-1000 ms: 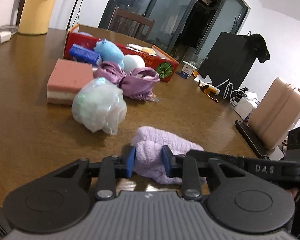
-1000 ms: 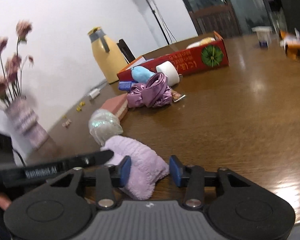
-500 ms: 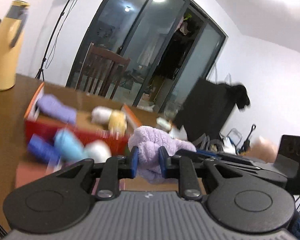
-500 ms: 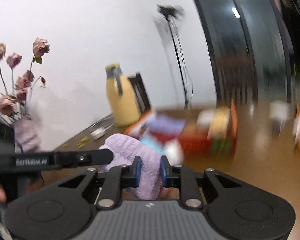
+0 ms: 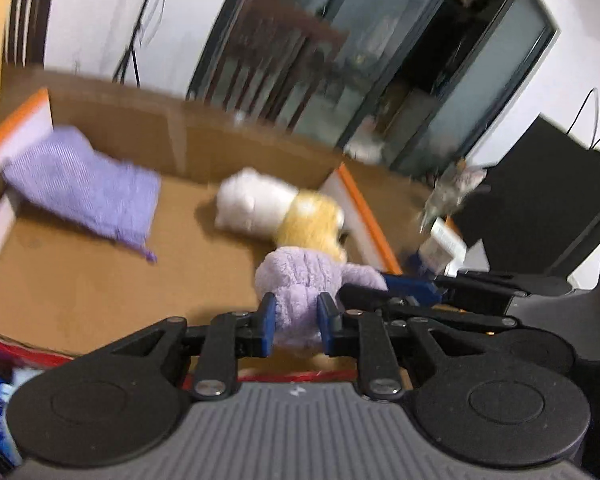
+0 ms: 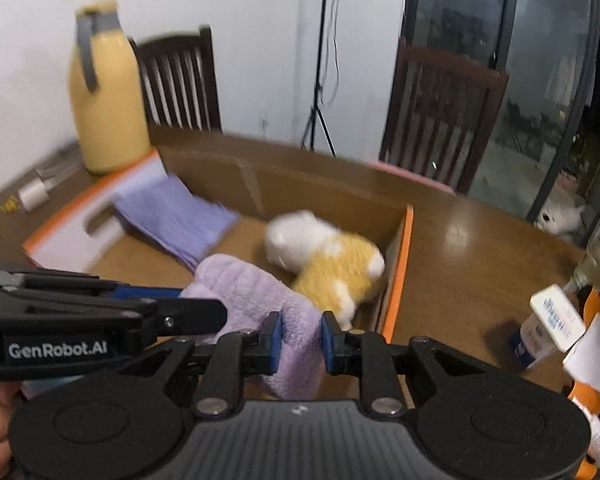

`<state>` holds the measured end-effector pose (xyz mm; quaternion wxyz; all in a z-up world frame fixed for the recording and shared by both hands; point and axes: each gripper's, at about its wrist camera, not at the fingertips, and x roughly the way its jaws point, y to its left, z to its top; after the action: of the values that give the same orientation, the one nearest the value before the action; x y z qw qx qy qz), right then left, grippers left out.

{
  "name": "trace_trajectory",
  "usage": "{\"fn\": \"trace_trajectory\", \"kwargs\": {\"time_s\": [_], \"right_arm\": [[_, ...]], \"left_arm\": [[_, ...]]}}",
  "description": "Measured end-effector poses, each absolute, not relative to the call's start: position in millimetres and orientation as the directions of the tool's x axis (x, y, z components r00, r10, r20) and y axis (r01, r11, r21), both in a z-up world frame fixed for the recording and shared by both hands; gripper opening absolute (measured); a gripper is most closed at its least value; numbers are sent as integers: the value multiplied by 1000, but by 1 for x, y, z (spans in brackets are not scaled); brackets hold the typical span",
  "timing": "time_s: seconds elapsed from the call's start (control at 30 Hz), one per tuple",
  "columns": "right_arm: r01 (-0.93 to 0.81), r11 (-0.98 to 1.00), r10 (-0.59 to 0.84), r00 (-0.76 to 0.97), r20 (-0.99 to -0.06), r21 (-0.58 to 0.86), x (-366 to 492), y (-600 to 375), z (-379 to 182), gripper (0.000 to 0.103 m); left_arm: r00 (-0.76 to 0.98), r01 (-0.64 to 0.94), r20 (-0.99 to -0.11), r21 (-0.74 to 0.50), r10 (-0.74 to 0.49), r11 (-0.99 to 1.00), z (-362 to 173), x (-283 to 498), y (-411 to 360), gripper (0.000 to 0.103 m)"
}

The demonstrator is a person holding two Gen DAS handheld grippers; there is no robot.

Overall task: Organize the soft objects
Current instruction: 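Carry the headband into the box and open both grippers, then withdraw both grippers from the box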

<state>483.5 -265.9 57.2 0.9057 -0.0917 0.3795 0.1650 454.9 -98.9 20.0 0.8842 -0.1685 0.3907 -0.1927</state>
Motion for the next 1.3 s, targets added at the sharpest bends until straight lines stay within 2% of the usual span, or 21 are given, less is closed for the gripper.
{"fn": "trace_trajectory", "kwargs": {"time_s": [0.07,0.13,0.3,0.37,0.47,0.53,0.57,0.6,0.63,0.67,0.73,0.83,0.9,1.13,1.23,1.3], "right_arm": [[-357,929,179,673,-718,-103,477,-265,47,26],[-346,926,143,692,-708,-152,473,-267,44,28],[-316,941,162,734,-659,-120,457,-276,70,40],[-307,943,164,766,-622,-130,445,-277,91,42],[-303,943,178,806,-565,-135,423,-278,125,52],[-304,942,188,828,-527,-141,406,-276,145,56],[-305,941,195,840,-506,-144,397,-275,153,63],[-305,941,202,855,-478,-147,388,-275,159,75],[-299,942,209,875,-436,-150,378,-274,163,80],[-291,945,213,895,-391,-150,367,-274,166,85],[-271,953,225,932,-285,-134,342,-273,166,86],[-253,961,234,958,-165,-109,311,-270,160,97],[-236,965,222,967,-121,-114,296,-265,156,99],[-200,969,188,978,-92,-142,274,-256,141,99],[-198,978,191,977,-92,-69,252,-258,138,99],[-206,978,204,973,-106,-8,232,-260,128,100]], "left_arm": [[636,234,-615,-422,-467,876,17,451,-99,30],[659,248,-619,-358,-428,900,22,444,-102,42],[702,294,-575,-303,-420,907,57,417,-90,46],[739,295,-550,-255,-389,921,77,405,-81,50],[800,280,-499,-179,-332,943,110,379,-62,55],[838,265,-456,-137,-298,954,134,359,-44,65],[855,252,-435,-124,-281,960,141,351,-38,68],[878,231,-404,-112,-257,966,149,340,-29,78],[901,201,-372,-101,-225,974,155,327,-20,88],[920,172,-343,-87,-192,981,158,315,-14,91],[953,122,-274,-38,-128,992,155,292,-5,98],[976,86,-198,-3,-85,996,150,267,3,100],[977,73,-202,2,-71,997,148,258,7,100],[978,61,-198,-42,-68,997,149,230,16,100],[979,45,-194,-74,-58,996,141,207,25,102],[970,46,-231,-101,-69,994,127,184,28,102]]}}
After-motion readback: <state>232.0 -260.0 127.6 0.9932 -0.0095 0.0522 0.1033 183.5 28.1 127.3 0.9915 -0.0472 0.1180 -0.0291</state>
